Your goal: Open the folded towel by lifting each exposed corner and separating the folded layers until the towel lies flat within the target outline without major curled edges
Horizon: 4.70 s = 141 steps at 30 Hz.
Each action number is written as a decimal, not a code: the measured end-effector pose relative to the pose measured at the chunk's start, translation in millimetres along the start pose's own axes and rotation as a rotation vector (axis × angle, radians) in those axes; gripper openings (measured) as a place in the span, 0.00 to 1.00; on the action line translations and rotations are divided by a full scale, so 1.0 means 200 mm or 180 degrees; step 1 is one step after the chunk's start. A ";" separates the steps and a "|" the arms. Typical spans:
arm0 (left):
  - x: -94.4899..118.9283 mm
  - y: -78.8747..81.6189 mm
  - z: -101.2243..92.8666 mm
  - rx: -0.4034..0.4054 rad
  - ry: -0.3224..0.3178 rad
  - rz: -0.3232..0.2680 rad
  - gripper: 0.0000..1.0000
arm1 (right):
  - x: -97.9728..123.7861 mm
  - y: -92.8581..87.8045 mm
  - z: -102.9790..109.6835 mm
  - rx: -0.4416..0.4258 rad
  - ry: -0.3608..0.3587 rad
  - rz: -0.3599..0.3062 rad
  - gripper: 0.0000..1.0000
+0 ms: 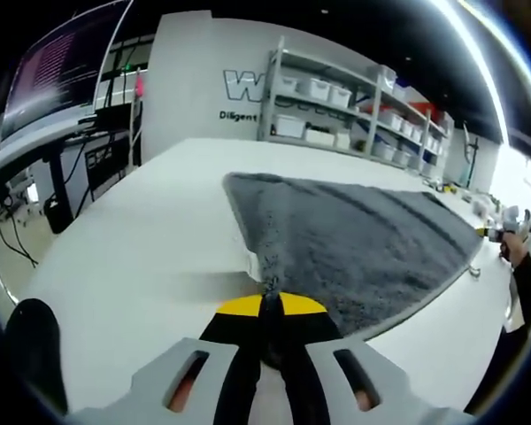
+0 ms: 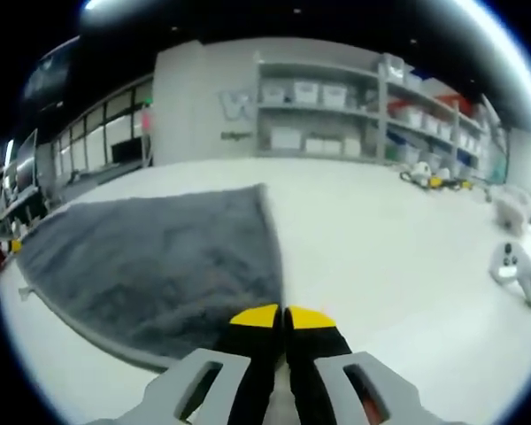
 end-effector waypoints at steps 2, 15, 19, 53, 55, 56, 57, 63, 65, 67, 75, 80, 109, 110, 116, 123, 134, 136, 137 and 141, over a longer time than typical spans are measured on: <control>0.00 0.00 0.00 -0.0004 -0.0001 0.0005 0.03 | 0.01 -0.01 0.00 -0.0006 0.0000 0.0005 0.00; 0.04 0.01 0.02 0.0033 -0.0053 0.0005 0.03 | 0.10 -0.03 0.00 -0.0047 -0.0008 0.0016 0.00; 0.07 0.02 0.03 0.0073 -0.0077 -0.0009 0.03 | 0.13 -0.05 0.01 -0.0069 0.0007 0.0033 0.00; 0.18 -0.09 0.02 0.0102 -0.0238 0.0129 0.03 | 0.30 -0.15 0.01 -0.0124 0.0091 0.0241 0.02; 0.16 -0.09 0.00 -0.0024 -0.0310 0.0053 0.04 | 0.32 -0.11 -0.02 0.0149 -0.0037 0.0211 0.25; 0.17 -0.11 0.00 -0.0008 -0.0285 0.0148 0.06 | 0.33 -0.09 -0.02 0.0325 -0.0090 0.0216 0.45; 0.16 -0.10 0.01 -0.0038 -0.0269 0.0120 0.13 | 0.35 -0.05 0.00 0.0496 -0.0115 0.0276 0.53; 0.17 -0.08 0.04 -0.0145 -0.0180 -0.0005 0.47 | 0.41 0.36 0.18 0.0876 -0.0063 -0.0163 0.77; 0.17 -0.08 0.04 -0.0162 -0.0153 0.0000 0.47 | 0.41 0.50 0.24 0.1003 -0.0067 -0.0324 0.81; 0.18 -0.09 0.04 -0.0247 -0.0122 0.0009 0.44 | 0.40 0.58 0.29 0.1049 -0.0007 -0.0394 0.85; 0.18 -0.08 0.04 -0.0437 0.0113 0.0002 0.33 | 0.24 0.82 0.49 0.1434 0.0225 -0.0383 0.94; 0.19 -0.08 0.03 -0.0520 0.0185 0.0004 0.34 | 0.18 0.91 0.63 0.1627 0.0423 -0.0400 0.99; 0.23 -0.06 -0.06 -0.0587 0.0231 0.0150 0.28 | -0.23 1.45 2.02 0.3251 0.2330 -0.0323 0.91; 0.23 -0.05 -0.06 -0.0605 0.0262 0.0146 0.27 | -0.26 1.46 2.08 0.3346 0.2374 -0.0344 0.88; 0.26 -0.04 -0.03 -0.0541 0.0376 0.0100 0.22 | -0.39 1.47 2.45 0.3623 0.2713 -0.0324 0.80; 0.29 -0.06 0.00 -0.0467 0.0439 0.0135 0.22 | -0.54 1.43 2.78 0.3895 0.3038 -0.0148 0.63; 0.29 -0.07 0.03 -0.0526 0.0611 0.0167 0.20 | -0.84 1.18 3.14 0.4075 0.3530 0.0356 0.33; 0.29 -0.08 0.03 -0.0526 0.0607 0.0183 0.20 | -0.89 1.13 3.19 0.4108 0.3547 0.0416 0.33; 0.29 -0.08 0.03 -0.0525 0.0606 0.0188 0.20 | -0.91 1.11 3.22 0.4102 0.3582 0.0448 0.33; 0.29 -0.10 0.04 -0.0500 0.0580 0.0234 0.18 | -0.98 1.02 3.31 0.4249 0.3658 0.0505 0.28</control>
Point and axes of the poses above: the point that each gripper's makers call its tool centre point, and the gripper's own axes: x roughly backward along the fingers, z roughly to its left, y roughly out of its top, the point moved 1 cm from there along x, roughly backward along the fingers, and after that the axes turned 9 degrees about y, right-handed, at the moved point
